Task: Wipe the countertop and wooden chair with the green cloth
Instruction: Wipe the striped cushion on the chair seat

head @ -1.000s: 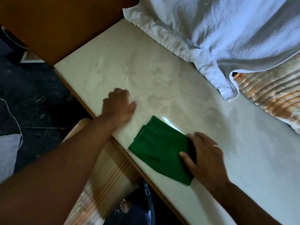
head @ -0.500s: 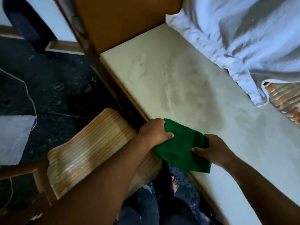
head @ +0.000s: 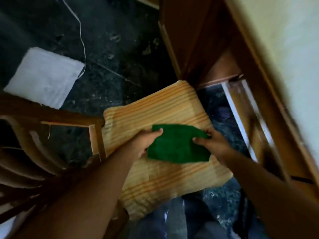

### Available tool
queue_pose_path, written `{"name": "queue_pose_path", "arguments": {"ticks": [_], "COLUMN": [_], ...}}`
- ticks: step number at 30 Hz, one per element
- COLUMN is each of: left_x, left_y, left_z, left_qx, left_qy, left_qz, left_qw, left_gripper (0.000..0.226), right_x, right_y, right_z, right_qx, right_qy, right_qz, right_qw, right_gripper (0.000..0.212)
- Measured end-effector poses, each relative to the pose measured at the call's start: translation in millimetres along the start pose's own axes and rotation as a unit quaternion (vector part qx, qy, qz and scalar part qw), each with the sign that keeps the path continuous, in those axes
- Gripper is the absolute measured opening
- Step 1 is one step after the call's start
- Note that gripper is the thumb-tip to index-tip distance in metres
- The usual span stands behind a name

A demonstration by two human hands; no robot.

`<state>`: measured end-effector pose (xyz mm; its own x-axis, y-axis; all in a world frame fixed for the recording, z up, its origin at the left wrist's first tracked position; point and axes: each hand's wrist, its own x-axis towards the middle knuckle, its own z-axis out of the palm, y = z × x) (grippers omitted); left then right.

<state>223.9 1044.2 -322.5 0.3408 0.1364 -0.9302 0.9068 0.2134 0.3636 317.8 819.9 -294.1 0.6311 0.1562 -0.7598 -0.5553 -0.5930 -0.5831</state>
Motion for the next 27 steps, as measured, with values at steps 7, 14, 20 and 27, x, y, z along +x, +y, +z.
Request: {"name": "queue_pose_path", "arguments": {"ticks": [7,14,20,27], "left_x": [115.4,185.5,203.3,208.3], "left_y": [37.5,-6.2,-14.7,-20.8], "left_z": [-30.8,-58.6,-65.7,-65.7], "left_qx": [0.172,0.534,0.528,0.511], "left_qy": [0.187,0.31,0.336,0.333], "left_qz": [0.083,0.318,0.355,0.381], "left_qw": [0.964,0.72,0.695,0.695], "left_gripper": [0.036,0.071,0.069,0.067], "right_x": [115.9,175.5,177.2,64.3], "right_y": [-18.8,-19.8,23.2,175.6], "right_z": [5.1,62.9,108.5,176.2], "right_qx": [-0.351,-0.676,-0.668,-0.575], "right_qy": [0.079,-0.126,-0.077,-0.325], "right_qz": [-0.192,-0.516,-0.511,-0.628], "right_qw": [0.913,0.511,0.536,0.411], "right_gripper": [0.087,0.083,0.081,0.071]}}
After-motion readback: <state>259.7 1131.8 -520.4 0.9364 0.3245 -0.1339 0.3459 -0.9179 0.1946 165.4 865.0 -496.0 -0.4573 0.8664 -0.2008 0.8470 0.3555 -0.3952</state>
